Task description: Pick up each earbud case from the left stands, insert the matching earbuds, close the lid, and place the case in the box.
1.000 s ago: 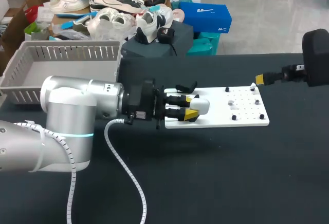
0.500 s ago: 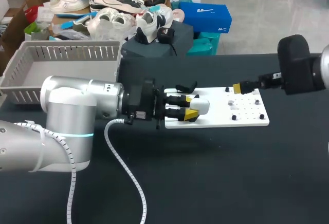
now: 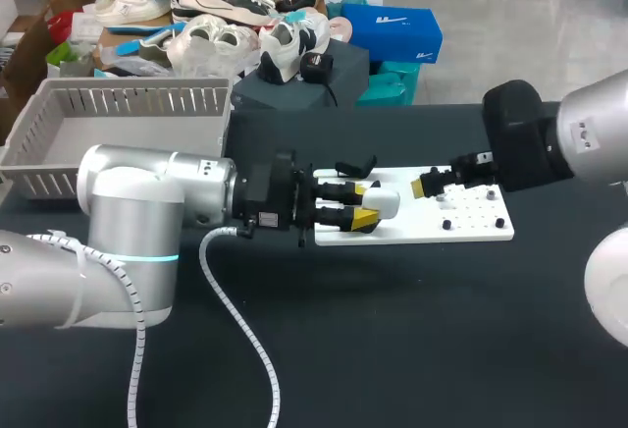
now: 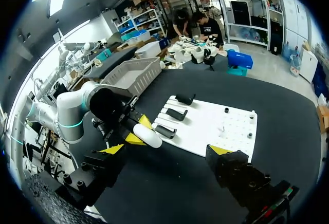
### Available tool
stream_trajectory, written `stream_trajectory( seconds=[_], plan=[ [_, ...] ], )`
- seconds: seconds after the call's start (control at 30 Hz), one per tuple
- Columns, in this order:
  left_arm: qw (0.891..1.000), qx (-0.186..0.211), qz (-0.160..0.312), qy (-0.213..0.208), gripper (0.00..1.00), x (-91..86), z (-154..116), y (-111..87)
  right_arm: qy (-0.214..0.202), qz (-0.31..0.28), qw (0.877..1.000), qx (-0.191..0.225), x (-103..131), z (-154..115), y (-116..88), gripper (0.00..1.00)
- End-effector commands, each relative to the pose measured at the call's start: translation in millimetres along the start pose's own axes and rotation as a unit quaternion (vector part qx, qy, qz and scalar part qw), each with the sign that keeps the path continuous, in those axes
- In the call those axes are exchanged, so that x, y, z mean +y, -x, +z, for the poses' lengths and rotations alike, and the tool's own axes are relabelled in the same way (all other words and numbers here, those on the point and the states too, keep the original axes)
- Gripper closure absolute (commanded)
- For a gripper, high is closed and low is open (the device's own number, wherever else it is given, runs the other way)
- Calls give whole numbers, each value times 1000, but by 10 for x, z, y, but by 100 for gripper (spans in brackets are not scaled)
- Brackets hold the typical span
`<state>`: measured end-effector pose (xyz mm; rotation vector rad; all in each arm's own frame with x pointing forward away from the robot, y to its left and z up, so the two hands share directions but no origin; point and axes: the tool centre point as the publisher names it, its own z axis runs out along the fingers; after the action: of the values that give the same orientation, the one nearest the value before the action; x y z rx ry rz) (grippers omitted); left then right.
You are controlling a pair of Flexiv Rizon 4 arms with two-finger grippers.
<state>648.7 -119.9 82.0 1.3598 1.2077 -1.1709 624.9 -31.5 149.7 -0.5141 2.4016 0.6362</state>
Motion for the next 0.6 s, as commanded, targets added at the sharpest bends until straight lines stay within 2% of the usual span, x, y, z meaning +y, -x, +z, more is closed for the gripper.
stream_trajectory(
  seconds=[0.03, 0.3, 0.6],
  plan=[
    [1000, 0, 0, -2, 100, 15, 0, -8, -40, 1, 999, 2, 107, 11, -49, 0],
    [1000, 0, 0, -2, 100, 15, 0, -8, -51, 1, 998, 27, 272, 73, -179, 0],
    [1000, -10, -4, -3, 100, 14, -3, -7, -42, 10, 998, 36, 314, 202, -244, 0]
  ],
)
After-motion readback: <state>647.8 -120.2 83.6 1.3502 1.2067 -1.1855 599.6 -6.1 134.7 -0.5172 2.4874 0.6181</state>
